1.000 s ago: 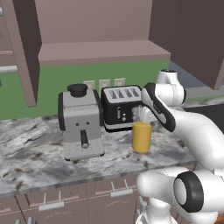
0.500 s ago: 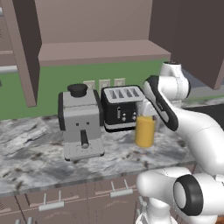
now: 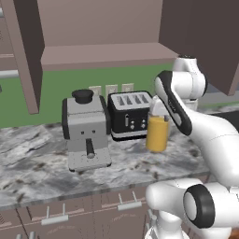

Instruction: There is a tray on the dining counter. Grab the cup, mug, and pitcher and place them on the tray. The pitcher may be placed next to the tray if it cannot fit the tray.

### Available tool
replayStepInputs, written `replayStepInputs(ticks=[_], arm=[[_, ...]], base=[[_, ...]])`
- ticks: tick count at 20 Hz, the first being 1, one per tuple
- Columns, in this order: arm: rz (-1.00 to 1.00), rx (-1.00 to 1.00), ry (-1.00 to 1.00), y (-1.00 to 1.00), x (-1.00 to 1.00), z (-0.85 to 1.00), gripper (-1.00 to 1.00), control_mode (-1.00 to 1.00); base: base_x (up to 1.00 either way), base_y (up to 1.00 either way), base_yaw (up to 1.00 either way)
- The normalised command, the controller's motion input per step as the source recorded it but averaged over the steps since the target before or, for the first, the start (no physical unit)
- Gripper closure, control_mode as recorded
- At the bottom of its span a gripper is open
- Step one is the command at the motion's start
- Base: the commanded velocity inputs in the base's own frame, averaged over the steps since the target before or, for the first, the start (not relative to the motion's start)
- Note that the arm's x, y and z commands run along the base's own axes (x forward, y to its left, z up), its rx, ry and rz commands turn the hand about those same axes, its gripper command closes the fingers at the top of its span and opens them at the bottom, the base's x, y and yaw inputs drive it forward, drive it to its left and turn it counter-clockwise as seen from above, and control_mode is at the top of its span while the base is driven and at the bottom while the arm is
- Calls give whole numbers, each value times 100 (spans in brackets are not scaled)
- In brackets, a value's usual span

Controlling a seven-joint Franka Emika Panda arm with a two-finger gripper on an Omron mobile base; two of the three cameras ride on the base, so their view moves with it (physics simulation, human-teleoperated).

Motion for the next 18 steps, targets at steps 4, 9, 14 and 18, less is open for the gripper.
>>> replayStepInputs(ticks=[4,9,14,18], arm=[[-8,-3,-5,15,-20,18,100,-100],[-5,-4,-9,14,-21,13,100,-100],[0,-2,-13,11,-19,11,100,-100],[0,0,-11,12,-17,19,100,-100]], base=[[0,0,0],[0,0,0],[0,0,0],[0,0,0]])
